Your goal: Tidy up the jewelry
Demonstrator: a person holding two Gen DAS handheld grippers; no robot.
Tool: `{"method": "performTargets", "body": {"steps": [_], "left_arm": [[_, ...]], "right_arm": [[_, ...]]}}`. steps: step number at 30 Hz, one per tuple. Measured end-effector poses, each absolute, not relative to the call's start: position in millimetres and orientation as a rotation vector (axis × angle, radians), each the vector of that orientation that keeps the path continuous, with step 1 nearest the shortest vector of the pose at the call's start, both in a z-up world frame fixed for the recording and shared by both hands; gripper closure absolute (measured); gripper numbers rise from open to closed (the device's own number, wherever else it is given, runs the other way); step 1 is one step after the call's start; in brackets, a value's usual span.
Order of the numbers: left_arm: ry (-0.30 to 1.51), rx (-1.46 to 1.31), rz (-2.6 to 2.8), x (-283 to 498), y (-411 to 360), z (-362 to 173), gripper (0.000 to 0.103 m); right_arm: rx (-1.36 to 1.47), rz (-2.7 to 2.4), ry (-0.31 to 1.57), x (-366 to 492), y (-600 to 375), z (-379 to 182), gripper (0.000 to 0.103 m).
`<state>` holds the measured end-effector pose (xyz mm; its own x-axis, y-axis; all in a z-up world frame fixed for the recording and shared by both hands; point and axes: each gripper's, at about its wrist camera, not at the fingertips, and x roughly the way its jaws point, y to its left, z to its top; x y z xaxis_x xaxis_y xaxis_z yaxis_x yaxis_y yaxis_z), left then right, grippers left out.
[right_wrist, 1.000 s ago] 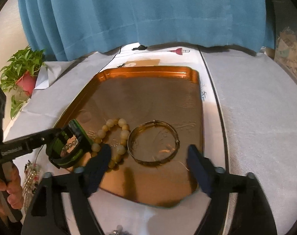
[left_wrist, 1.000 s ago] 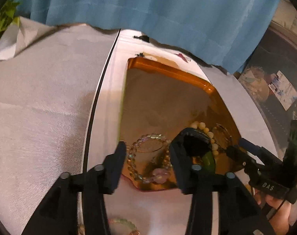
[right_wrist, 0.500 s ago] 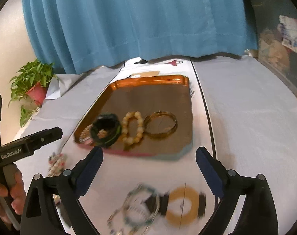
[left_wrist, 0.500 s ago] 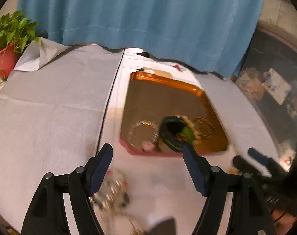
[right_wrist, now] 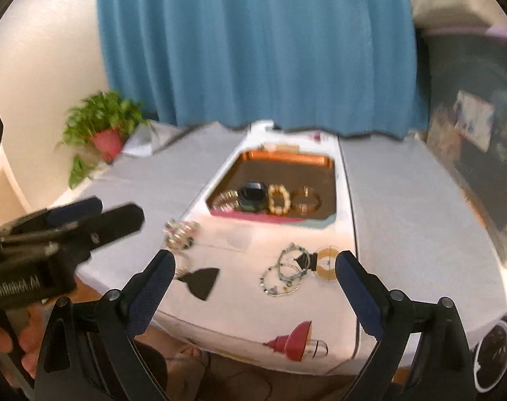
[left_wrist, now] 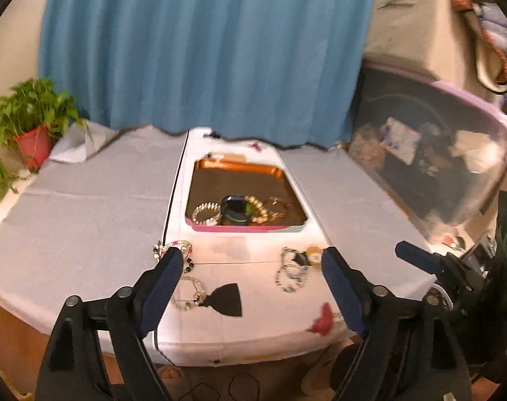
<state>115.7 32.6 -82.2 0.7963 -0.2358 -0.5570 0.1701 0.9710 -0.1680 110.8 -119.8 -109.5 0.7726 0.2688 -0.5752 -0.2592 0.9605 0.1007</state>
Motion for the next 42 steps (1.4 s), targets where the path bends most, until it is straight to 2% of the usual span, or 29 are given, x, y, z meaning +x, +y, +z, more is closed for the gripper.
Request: {"method": "performTargets", "body": {"steps": [2,5,15,22,30,31,33,35,40,42], "left_arm": [[0.584,-0.105,-0.226,96,31,-69,0.012],[0.55,-0.092,-0.226,71,29,-52,0.008],[0.5,-0.032,-0.194,38,14,-22,0.004],[0.543,-0.061,-0.187,57,21,-46,0.004],[0.644,-0.097,-0.186,99,42,-112,0.004],[0.654,-0.101,-0.185,104,45,-119,0.005],[0.69,-0.103,-0.18,116,50,-136,0.014],[0.735,-0.11,-0.179,129,59,-154,0.03],[0.787,-0.164,-0.175,152,81,-187,0.033],[0.802,-0.166,-0.173,162,87,-201,0.036]], "right_arm": [[0.033,0.277,0.587,88,-120,-94,0.001],[0.04,0.29,0.544,58,-121,-72,0.0],[0.035,0.328,0.449,11,-128,-35,0.0],[0.056,0.345,0.447,31,-129,-55,0.0],[0.045,0.42,0.531,74,-119,-117,0.001],[0.047,0.418,0.532,79,-120,-126,0.002],[0.035,0.401,0.548,87,-121,-142,0.015],[0.024,0.4,0.587,99,-121,-158,0.032],[0.07,0.342,0.611,127,-141,-190,0.044],[0.098,0.313,0.597,137,-151,-201,0.045]]}}
